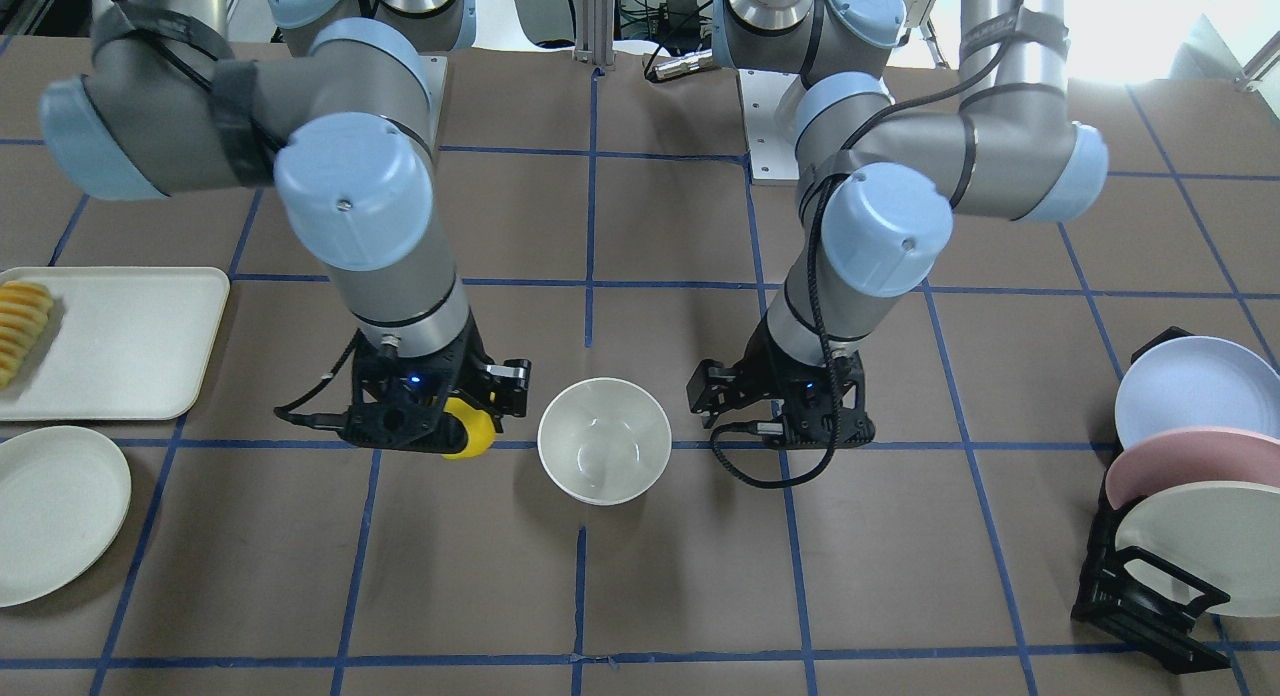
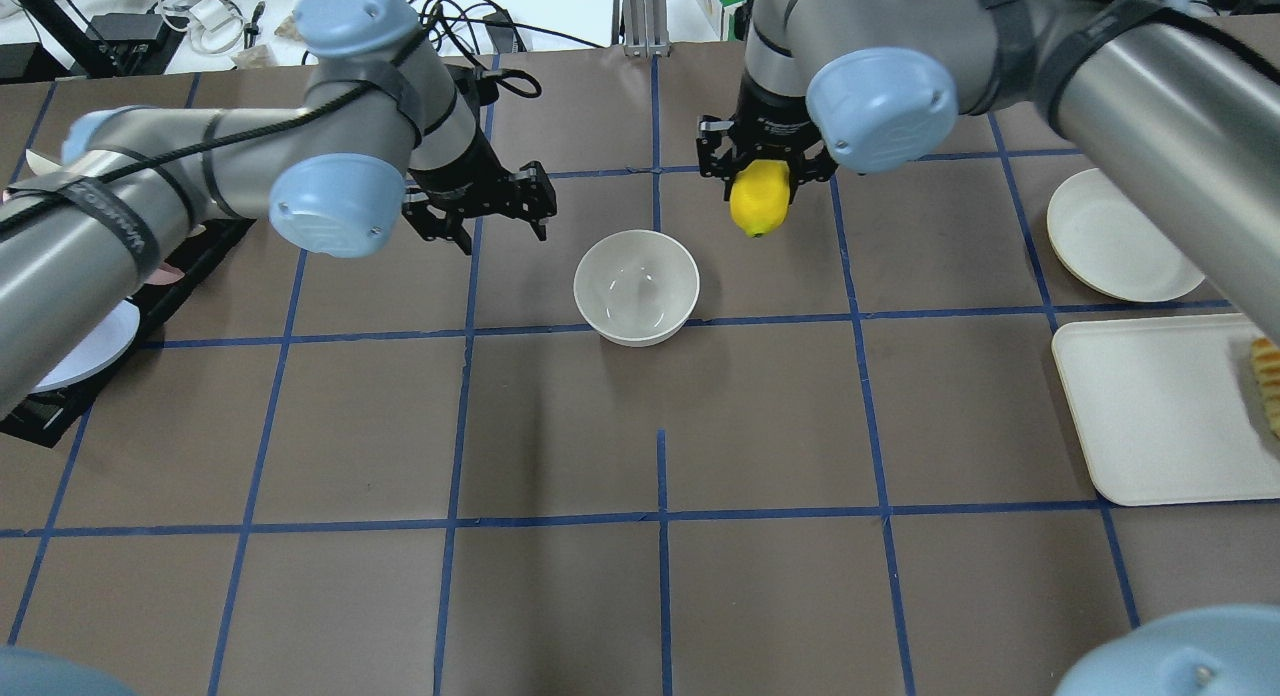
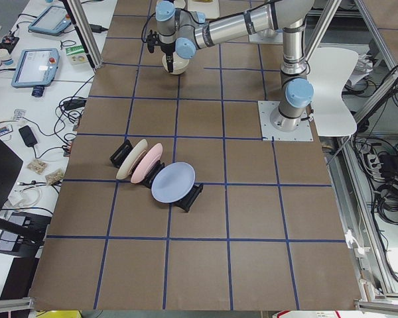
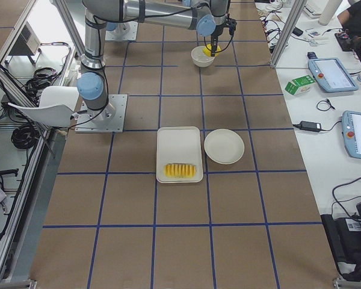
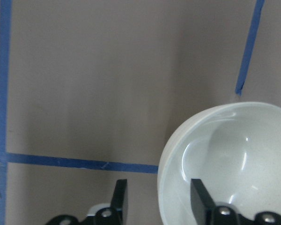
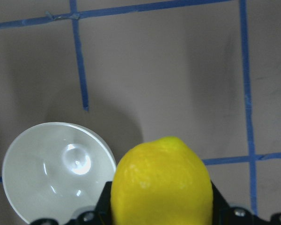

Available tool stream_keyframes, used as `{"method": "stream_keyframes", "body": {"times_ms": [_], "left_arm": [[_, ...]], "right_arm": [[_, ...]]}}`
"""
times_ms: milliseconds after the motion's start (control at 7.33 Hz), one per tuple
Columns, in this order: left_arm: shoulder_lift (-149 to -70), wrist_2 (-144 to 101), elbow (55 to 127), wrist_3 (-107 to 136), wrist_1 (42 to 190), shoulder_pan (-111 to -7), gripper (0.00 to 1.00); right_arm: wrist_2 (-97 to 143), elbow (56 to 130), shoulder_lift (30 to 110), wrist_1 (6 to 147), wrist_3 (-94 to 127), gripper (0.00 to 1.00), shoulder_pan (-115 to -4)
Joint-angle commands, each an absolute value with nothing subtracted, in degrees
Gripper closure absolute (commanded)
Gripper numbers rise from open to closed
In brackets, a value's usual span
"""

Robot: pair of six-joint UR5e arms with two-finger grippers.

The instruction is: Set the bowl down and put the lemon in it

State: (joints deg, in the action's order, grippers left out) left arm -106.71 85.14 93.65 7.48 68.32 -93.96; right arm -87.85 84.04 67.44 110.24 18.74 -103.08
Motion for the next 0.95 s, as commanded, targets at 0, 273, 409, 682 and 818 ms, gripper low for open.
{"method": "stream_keyframes", "body": {"times_ms": [0,273,409,682,818], "left_arm": [[-100.9,89.5,90.1,1.2,78.7,-92.3,0.0],[-95.9,89.0,89.3,1.1,83.6,-92.1,0.0],[-94.6,88.9,89.1,1.0,83.8,-92.1,0.0],[-91.8,89.2,90.0,1.0,84.6,-92.8,0.0],[-90.3,89.2,89.7,0.7,86.6,-92.7,0.0]], "right_arm": [[-87.6,84.4,61.0,120.2,26.3,1.0,-110.6],[-87.7,84.7,58.1,120.9,26.5,0.99,-112.5],[-87.7,84.9,57.2,120.9,26.0,0.99,-112.6],[-88.4,86.2,57.0,120.9,26.3,0.88,-112.7],[-88.3,86.6,56.7,121.7,24.5,0.65,-112.7]]}}
